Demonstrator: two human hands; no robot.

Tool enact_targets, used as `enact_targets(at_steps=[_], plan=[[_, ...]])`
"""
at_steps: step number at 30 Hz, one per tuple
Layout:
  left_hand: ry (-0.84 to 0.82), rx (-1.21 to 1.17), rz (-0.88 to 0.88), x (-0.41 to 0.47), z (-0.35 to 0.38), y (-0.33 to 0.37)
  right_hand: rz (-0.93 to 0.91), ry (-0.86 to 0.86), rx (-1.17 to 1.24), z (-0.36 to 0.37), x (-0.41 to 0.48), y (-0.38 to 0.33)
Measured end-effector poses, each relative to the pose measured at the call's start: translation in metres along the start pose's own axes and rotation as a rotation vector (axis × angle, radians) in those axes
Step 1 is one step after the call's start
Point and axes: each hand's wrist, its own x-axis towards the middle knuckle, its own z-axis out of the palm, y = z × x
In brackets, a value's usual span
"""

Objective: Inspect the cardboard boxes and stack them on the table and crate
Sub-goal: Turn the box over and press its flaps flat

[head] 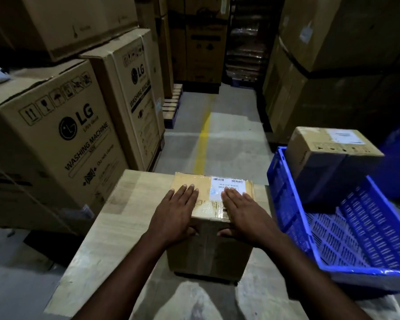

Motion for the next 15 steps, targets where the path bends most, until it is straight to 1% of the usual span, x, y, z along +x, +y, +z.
enact_targets(at_steps=[4, 7, 9, 12, 15], plan=[[-0.053, 0.015, 0.057, 0.013, -0.003, 0.013, -0.046, -0.016, 0.015, 0.000, 0.013, -0.012], [-0.058, 0.017, 0.062, 0.018, 0.001, 0.021, -0.032, 0.026, 0.005, 0.006, 0.018, -0.020], [-0.046, 0.017, 0.070, 0.021, 0.003, 0.020, -0.036, 0.040, -0.004, 0.009, 0.019, -0.017], [-0.010, -0.006, 0.074, 0.023, 0.000, 0.014, -0.041, 0.009, 0.029, 0.004, 0.020, -0.004], [0.038, -0.055, 0.010, 0.020, -0.008, -0.009, 0.016, -0.001, 0.054, -0.004, 0.019, 0.013]])
